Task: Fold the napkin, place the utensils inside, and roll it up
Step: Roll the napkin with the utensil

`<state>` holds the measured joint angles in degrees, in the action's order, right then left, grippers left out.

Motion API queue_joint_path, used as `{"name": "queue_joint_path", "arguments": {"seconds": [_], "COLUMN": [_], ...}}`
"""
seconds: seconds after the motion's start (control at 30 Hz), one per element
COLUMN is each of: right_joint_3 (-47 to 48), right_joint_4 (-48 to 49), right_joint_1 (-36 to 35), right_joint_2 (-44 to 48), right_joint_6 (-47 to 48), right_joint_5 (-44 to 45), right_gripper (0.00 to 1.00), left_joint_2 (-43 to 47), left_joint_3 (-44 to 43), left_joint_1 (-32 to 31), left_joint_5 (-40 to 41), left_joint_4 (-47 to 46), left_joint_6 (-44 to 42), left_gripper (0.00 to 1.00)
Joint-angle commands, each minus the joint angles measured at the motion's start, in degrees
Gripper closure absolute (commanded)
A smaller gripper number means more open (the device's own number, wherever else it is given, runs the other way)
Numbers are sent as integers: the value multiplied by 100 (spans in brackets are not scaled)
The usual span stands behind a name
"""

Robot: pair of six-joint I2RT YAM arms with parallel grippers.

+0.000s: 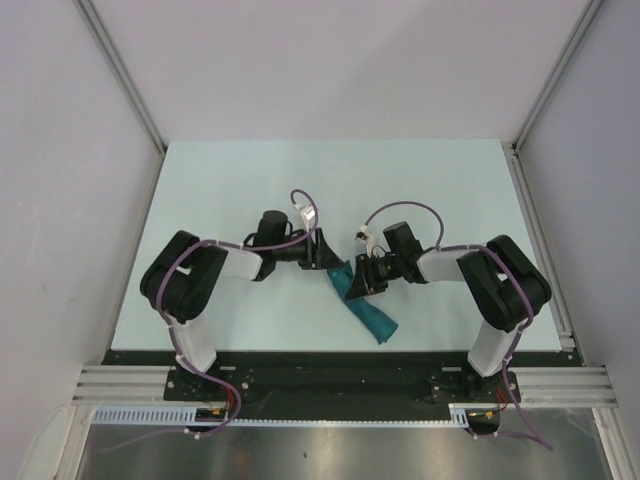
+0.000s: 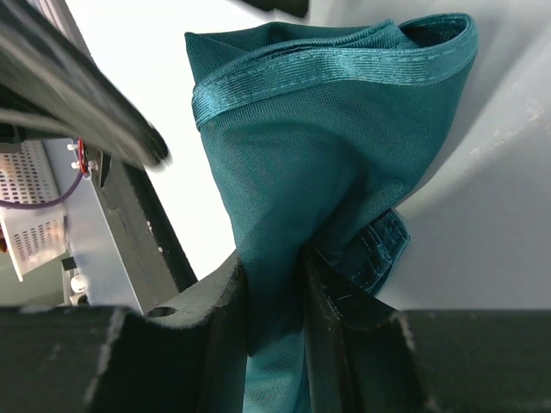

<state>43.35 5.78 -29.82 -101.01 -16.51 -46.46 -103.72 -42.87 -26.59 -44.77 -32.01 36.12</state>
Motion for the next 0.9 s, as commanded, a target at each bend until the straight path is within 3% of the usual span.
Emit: {"name": "queue_joint_path", "arguments": {"seconds": [0.0,0.13,0.27,0.37,0.63,0.87], "right_joint_3": [50,59,208,349,587,507], "right_joint_4": [81,37,-418,-1120,-2186,-2178], "right_joint_1": [64,91,99,108,-172,-1946], "right_joint_2": [-138,-156,11,336,1766,2306], "right_joint_6": [25,69,245,490,755,790], "right_joint_5": [-109,-74,110,487,2481,5976], "right_gripper": [68,68,57,45,35,32], "left_joint_2": [-192,-289,-368,-464,-596,-737], "left_joint_3": [-230,-257,-318,-423,-634,-801], "left_joint_1": [-189,-268,-312,-321,-321,-321], "left_joint_5": [-277,-304,-286,-243,-102,91], "left_joint_4": [-262,-227,-227,-78,230,441], "left_joint_6": [115,97,167,185,220,238], "left_gripper": [40,50,85,100,100,100]}}
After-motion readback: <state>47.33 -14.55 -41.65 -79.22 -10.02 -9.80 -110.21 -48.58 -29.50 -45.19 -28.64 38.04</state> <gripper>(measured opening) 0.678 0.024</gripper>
